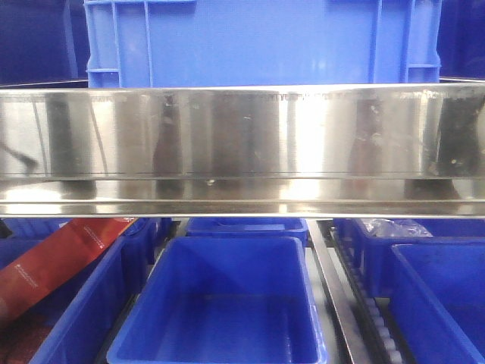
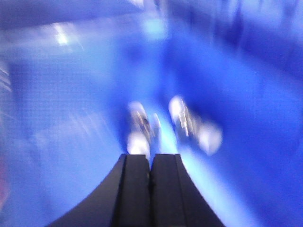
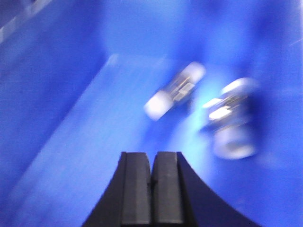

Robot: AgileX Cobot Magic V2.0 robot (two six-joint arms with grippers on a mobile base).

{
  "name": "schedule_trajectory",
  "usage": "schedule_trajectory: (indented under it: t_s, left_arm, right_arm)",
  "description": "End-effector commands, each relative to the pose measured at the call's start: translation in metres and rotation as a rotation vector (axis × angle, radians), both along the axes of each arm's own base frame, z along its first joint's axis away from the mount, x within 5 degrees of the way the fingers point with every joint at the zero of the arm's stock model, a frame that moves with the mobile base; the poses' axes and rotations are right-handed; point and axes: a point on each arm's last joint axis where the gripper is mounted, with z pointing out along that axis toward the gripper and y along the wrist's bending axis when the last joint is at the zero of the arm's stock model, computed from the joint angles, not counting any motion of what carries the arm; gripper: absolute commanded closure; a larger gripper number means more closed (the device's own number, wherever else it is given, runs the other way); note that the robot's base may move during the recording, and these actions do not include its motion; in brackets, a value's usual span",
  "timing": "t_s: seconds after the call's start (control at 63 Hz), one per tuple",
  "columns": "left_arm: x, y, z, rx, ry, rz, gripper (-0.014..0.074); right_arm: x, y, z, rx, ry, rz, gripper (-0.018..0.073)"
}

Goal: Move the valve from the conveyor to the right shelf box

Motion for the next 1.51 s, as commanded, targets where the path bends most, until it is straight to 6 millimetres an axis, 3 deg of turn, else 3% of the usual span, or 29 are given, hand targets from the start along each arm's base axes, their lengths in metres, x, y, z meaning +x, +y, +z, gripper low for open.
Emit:
schedule_trajectory:
  t_s: [0.0,0.206,0.428,0.539,0.635,0.92,1.079,1.253,1.491]
  left_arm:
    - [-0.018,0.013,0.03,-0.056,-0.069,0.012,0.0707]
    - [-0.039,0.023,0.041,-0.093,-0.126,0.02,0.0707]
    - [-0.069,0.042,0.016,-0.109,-0.143,0.048,0.0707]
    - [-0.087,0.054,-0.005,-0.119,-0.157,0.069,0.0707]
    - [-0.105,0.067,-0.021,-0.151,-0.197,0.097,0.0707]
    - [-0.17,0.124,-0.066,-0.203,-0.223,0.227,0.0707]
    - [-0.204,0.146,-0.09,-0.205,-0.242,0.274,0.0707]
    - [-0.236,0.158,-0.104,-0.229,-0.296,0.285,0.0707]
    - [-0.258,0.165,-0.097,-0.271,-0.381,0.279,0.0707]
  right_arm:
    - [-0.015,-0.011,0.025,0.012,-0.084,-0.02,0.0722]
    - [-0.039,-0.022,0.054,0.005,-0.198,-0.04,0.0722]
    - [-0.065,-0.034,0.059,-0.007,-0.306,-0.079,0.0722]
    - [-0.084,-0.041,0.05,0.014,-0.357,-0.101,0.0722]
    - [-0.1,-0.049,0.029,0.002,-0.39,-0.124,0.0722]
    - [-0.173,-0.074,-0.031,0.026,-0.489,-0.168,0.0722]
    - [-0.213,-0.088,-0.059,0.05,-0.557,-0.185,0.0722]
    - [-0.249,-0.098,-0.071,0.078,-0.627,-0.191,0.0722]
    - [-0.279,-0.107,-0.062,0.117,-0.724,-0.194,0.0722]
